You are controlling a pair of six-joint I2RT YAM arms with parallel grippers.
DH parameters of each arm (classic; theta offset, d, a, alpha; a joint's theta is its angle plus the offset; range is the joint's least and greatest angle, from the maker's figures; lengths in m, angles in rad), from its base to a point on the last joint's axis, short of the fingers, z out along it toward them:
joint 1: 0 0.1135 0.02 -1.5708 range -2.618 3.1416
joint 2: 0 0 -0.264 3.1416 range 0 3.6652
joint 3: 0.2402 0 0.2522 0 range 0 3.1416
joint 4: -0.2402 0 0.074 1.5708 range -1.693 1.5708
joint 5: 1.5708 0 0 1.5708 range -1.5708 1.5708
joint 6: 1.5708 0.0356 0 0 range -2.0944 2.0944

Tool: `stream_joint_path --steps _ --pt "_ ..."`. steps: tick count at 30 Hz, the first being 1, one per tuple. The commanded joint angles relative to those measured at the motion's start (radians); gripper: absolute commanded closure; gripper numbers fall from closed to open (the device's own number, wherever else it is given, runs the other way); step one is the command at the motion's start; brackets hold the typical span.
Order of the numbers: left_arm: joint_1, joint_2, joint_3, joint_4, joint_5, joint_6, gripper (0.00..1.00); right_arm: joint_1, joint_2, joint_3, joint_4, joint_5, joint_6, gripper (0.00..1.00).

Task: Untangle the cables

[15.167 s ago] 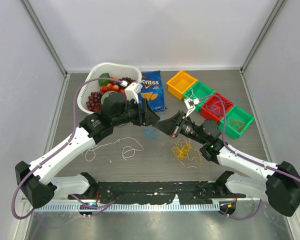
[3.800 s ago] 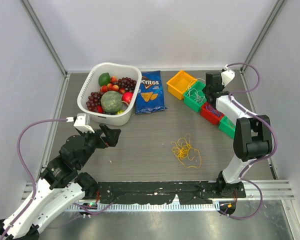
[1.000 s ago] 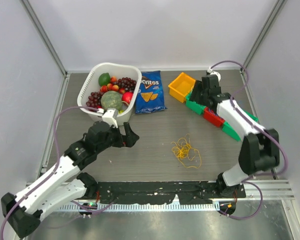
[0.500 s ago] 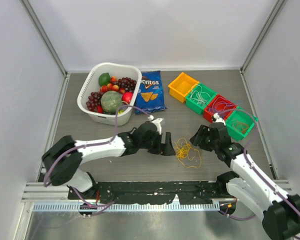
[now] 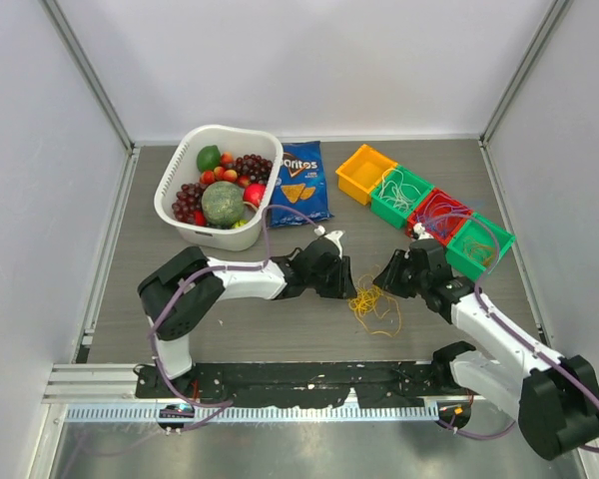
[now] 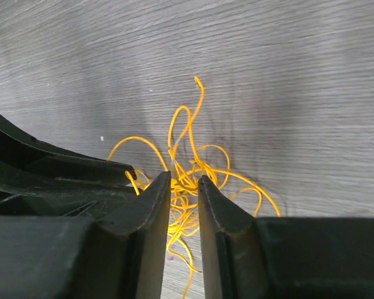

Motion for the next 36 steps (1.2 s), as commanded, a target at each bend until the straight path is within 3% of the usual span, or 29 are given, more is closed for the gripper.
stream_joint_path --steps 1,3,6,11,17,22,27,29,32,36 --pt "0.005 -0.085 -0.029 -0.006 -0.096 0.038 0.72 0.005 0.057 0.036 0.161 -0.123 0.004 0.76" --pt "0.008 -0.140 -0.040 -0.060 -0.126 0.078 0.85 0.022 0.068 0.041 0.177 -0.122 0.004 0.91" --pt "0.011 -0.265 -0.054 -0.167 -0.240 0.146 0.99 0.037 0.065 0.056 0.165 -0.087 0.001 0.99" --pt "0.010 -0.562 -0.067 -0.351 -0.479 0.267 1.00 0.042 0.025 0.072 0.120 -0.014 -0.016 0.99" --pt "0.015 -0.883 -0.008 -0.540 -0.659 0.347 1.00 0.051 0.012 0.085 0.137 -0.022 0.009 0.99" --pt "0.016 -1.032 0.075 -0.618 -0.750 0.371 1.00 0.075 0.037 0.099 0.188 -0.068 0.041 0.99" --pt "0.016 -1.054 0.156 -0.650 -0.721 0.394 1.00 0.120 0.106 0.095 0.227 -0.082 0.050 0.99" --pt "0.018 -1.034 0.187 -0.661 -0.678 0.398 1.00 0.134 0.164 0.099 0.226 -0.124 0.032 0.86" --pt "0.016 -0.995 0.232 -0.664 -0.608 0.408 1.00 0.172 0.239 0.156 0.128 -0.108 -0.066 0.56" --pt "0.016 -0.925 0.322 -0.713 -0.537 0.414 1.00 0.280 0.131 0.214 0.083 -0.037 -0.186 0.32"
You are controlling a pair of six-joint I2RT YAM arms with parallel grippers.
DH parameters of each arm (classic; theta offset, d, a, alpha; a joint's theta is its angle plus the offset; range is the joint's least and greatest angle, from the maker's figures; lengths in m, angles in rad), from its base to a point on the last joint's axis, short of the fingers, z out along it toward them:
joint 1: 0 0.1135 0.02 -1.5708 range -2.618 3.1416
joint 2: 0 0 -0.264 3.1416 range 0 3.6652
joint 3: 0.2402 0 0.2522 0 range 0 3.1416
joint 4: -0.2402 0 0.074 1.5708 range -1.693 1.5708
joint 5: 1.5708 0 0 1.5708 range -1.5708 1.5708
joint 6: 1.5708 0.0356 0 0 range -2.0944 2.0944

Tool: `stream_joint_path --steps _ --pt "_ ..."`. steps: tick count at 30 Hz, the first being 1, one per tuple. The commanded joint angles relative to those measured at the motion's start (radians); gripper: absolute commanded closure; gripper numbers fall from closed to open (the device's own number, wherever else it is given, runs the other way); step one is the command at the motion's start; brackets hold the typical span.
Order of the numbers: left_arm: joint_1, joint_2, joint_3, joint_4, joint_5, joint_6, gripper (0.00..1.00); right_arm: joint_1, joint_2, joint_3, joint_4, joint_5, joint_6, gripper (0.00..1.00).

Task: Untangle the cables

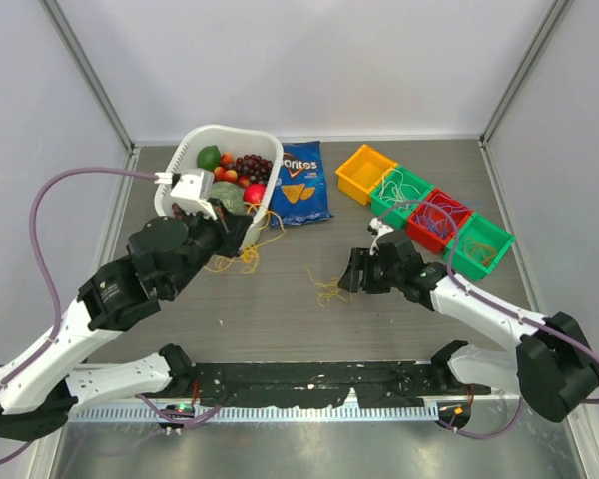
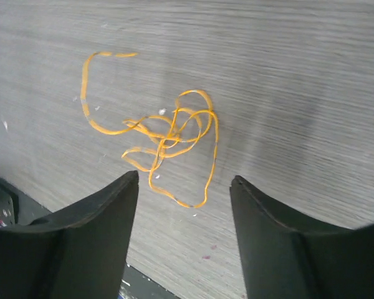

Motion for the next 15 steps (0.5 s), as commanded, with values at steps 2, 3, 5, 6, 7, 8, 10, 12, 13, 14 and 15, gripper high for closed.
stream_joint_path --steps 2,3,5,6,7,8,10,12,13,14,15 --pt "0.002 0.111 0.148 -0.088 0.134 0.034 1.00 0.140 -0.175 0.115 0.026 -0.004 -0.169 0.29" --pt "0.002 0.137 0.180 -0.108 0.150 0.038 1.00 0.154 -0.186 0.131 0.067 -0.055 -0.175 0.29" --pt "0.002 0.183 0.219 -0.146 0.183 0.040 1.00 0.197 -0.217 0.146 0.166 -0.146 -0.158 0.28" --pt "0.002 0.198 0.228 -0.157 0.207 0.041 1.00 0.225 -0.223 0.152 0.246 -0.184 -0.146 0.28" --pt "0.002 0.204 0.224 -0.153 0.223 0.046 1.00 0.242 -0.221 0.172 0.274 -0.199 -0.123 0.28" --pt "0.002 0.204 0.212 -0.138 0.244 0.049 1.00 0.266 -0.211 0.184 0.319 -0.235 -0.117 0.28" --pt "0.002 0.183 0.181 -0.092 0.266 0.051 1.00 0.297 -0.183 0.264 0.324 -0.255 -0.130 0.28" --pt "0.003 0.162 0.158 -0.064 0.270 0.046 1.00 0.306 -0.154 0.304 0.308 -0.211 -0.129 0.30" --pt "0.003 0.154 0.156 -0.059 0.273 0.043 1.00 0.308 -0.145 0.310 0.304 -0.191 -0.129 0.30" --pt "0.002 0.148 0.156 -0.059 0.281 0.041 1.00 0.306 -0.145 0.313 0.299 -0.168 -0.126 0.31" --pt "0.002 0.146 0.158 -0.059 0.292 0.037 1.00 0.306 -0.151 0.307 0.310 -0.160 -0.118 0.32"
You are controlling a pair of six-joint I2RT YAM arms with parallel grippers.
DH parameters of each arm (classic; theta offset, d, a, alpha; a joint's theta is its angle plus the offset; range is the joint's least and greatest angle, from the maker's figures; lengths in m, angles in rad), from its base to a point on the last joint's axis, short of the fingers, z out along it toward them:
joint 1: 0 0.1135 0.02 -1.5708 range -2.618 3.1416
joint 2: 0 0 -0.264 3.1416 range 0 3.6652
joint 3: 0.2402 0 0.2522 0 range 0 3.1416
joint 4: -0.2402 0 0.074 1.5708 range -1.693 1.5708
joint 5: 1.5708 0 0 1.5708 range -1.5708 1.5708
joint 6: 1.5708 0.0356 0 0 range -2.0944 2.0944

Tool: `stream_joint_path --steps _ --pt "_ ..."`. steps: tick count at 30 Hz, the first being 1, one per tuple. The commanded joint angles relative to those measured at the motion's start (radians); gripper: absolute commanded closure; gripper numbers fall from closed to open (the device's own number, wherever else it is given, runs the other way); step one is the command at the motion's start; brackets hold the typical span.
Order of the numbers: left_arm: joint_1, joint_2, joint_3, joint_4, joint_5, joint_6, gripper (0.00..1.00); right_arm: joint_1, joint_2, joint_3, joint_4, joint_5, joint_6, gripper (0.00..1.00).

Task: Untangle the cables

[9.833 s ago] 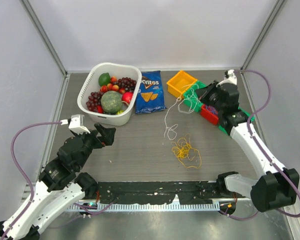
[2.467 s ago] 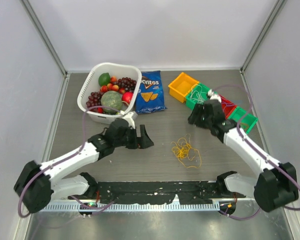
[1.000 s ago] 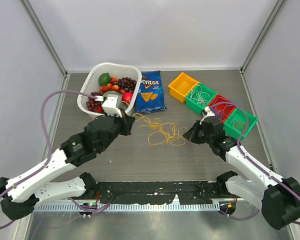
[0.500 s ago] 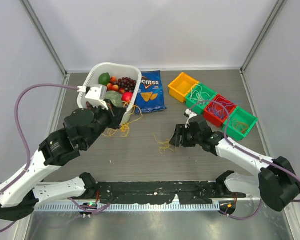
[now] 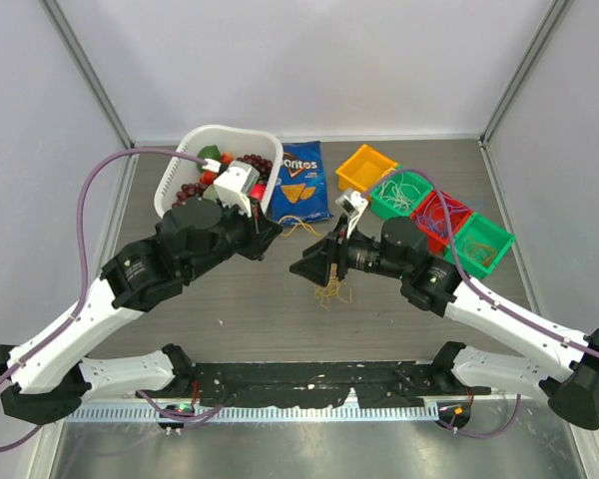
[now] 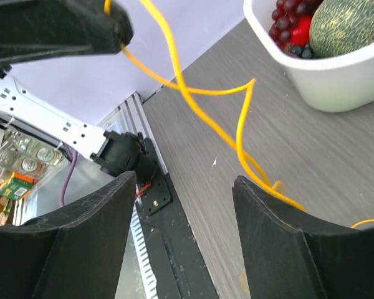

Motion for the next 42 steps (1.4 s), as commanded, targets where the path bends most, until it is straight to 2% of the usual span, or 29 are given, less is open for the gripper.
stream_joint_path --steps 1,4,9,12,16,19,21,22,28,29,31,32,33,34,36,37,39,42 --pt "0.003 -0.048 0.003 0.051 0.065 0.002 1.00 -0.001 -0.002 0.017 0.097 0.043 0.018 0.32" --pt "0.002 -0.046 0.013 0.045 0.072 -0.006 1.00 0.007 -0.036 -0.012 0.157 0.079 0.035 0.34" --pt "0.002 -0.048 0.022 0.046 0.081 -0.018 1.00 0.010 -0.042 0.110 -0.038 0.273 -0.014 0.34" --pt "0.002 -0.042 0.029 0.037 0.081 -0.017 1.00 0.012 -0.033 0.170 -0.049 0.209 -0.039 0.34" --pt "0.002 -0.039 0.039 0.016 0.089 -0.015 1.00 0.010 0.007 0.300 -0.206 0.201 -0.104 0.34" --pt "0.003 -0.050 0.029 0.019 0.089 -0.018 1.00 0.010 0.074 0.368 -0.268 0.135 -0.148 0.36" --pt "0.002 -0.059 0.021 0.022 0.090 -0.021 1.00 0.013 0.117 0.399 -0.282 0.104 -0.155 0.48" --pt "0.002 -0.059 0.019 0.020 0.095 -0.024 1.00 0.012 0.127 0.408 -0.282 0.106 -0.149 0.58" --pt "0.003 -0.073 0.007 0.011 0.092 -0.018 1.00 0.012 0.119 0.333 -0.190 0.124 -0.108 0.80" --pt "0.002 -0.074 0.001 0.014 0.090 -0.014 1.00 0.013 0.118 0.324 -0.185 0.119 -0.102 0.92" --pt "0.002 -0.080 -0.019 0.014 0.075 0.002 1.00 0.012 0.108 0.312 -0.176 0.109 -0.086 0.99" --pt "0.003 -0.080 -0.033 0.013 0.057 0.008 1.00 0.012 0.093 0.310 -0.173 0.103 -0.079 0.99" --pt "0.003 -0.082 -0.049 0.011 0.028 0.015 0.94 0.012 0.082 0.310 -0.173 0.104 -0.071 0.99" --pt "0.002 -0.085 -0.071 0.016 -0.015 0.025 0.82 0.012 0.061 0.310 -0.173 0.113 -0.057 0.99" --pt "0.002 -0.099 -0.146 0.046 -0.095 0.045 0.43 0.012 0.023 0.316 -0.180 0.145 -0.042 0.99" --pt "0.003 -0.105 -0.177 0.057 -0.136 0.042 0.28 0.012 0.004 0.329 -0.200 0.164 -0.028 0.99" --pt "0.002 -0.125 -0.227 0.082 -0.178 0.031 0.16 0.010 -0.014 0.356 -0.248 0.233 -0.022 0.99" --pt "0.002 -0.184 -0.331 0.205 -0.110 0.025 0.11 0.012 -0.025 0.393 -0.317 0.299 -0.025 0.99"
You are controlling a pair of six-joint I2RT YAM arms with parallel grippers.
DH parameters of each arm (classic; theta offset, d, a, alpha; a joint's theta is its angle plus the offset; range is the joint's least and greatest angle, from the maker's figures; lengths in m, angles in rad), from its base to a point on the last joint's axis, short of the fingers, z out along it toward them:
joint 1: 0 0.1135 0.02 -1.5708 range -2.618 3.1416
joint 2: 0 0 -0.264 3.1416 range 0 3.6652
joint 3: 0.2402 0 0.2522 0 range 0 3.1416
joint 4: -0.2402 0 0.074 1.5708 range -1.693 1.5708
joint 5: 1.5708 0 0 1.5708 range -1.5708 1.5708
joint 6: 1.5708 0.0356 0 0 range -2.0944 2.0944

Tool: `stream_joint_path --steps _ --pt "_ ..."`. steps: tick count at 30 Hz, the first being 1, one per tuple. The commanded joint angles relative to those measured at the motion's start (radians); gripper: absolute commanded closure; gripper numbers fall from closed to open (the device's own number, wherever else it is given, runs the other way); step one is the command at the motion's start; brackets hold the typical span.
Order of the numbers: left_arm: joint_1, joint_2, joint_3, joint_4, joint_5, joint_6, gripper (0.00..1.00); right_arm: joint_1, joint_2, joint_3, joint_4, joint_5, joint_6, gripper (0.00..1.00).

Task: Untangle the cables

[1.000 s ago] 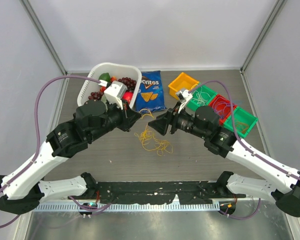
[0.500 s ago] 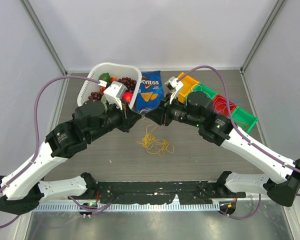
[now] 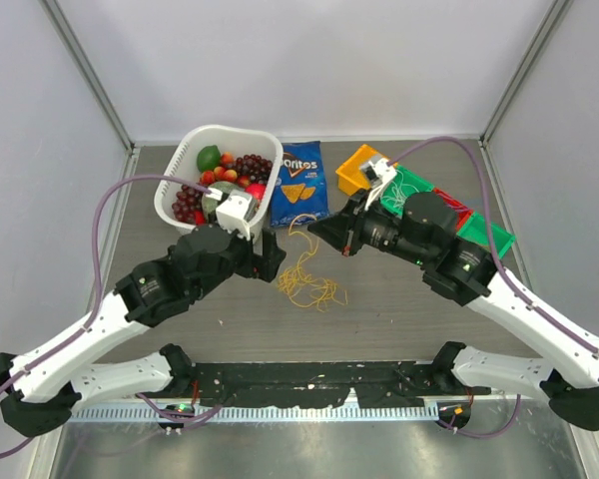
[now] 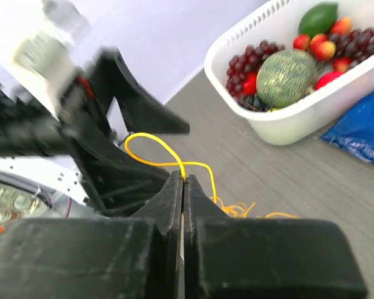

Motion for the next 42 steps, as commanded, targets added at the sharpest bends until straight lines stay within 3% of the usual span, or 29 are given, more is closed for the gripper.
stream_joint_path --steps 1,6,11,16,20,27,33,42 --pt "0.003 -0.099 -0.142 0.224 0.016 -0.002 0.11 0.002 -0.049 0.089 -0.045 0.123 0.022 0.99" --pt "0.002 -0.153 -0.326 0.493 0.187 -0.022 0.22 0.002 -0.057 0.133 -0.045 0.100 0.037 0.99" --pt "0.002 -0.091 -0.355 0.555 0.156 -0.019 0.32 0.002 -0.063 0.168 -0.042 0.049 0.052 0.99" --pt "0.002 -0.007 -0.383 0.694 0.288 -0.057 0.25 0.002 -0.069 0.179 -0.034 0.032 0.071 0.99" --pt "0.002 0.090 -0.383 0.731 0.241 -0.109 0.27 0.002 -0.068 0.181 -0.013 -0.001 0.097 0.99" --pt "0.007 0.288 -0.407 0.675 0.089 -0.176 0.48 0.004 -0.065 0.324 -0.077 0.038 0.057 0.99" --pt "0.043 0.335 -0.637 0.848 0.101 -0.299 0.55 0.002 0.007 0.623 -0.158 0.123 -0.037 0.99" --pt "0.045 0.295 -0.691 0.797 0.058 -0.290 0.60 0.002 0.087 0.825 -0.151 0.172 -0.116 0.99"
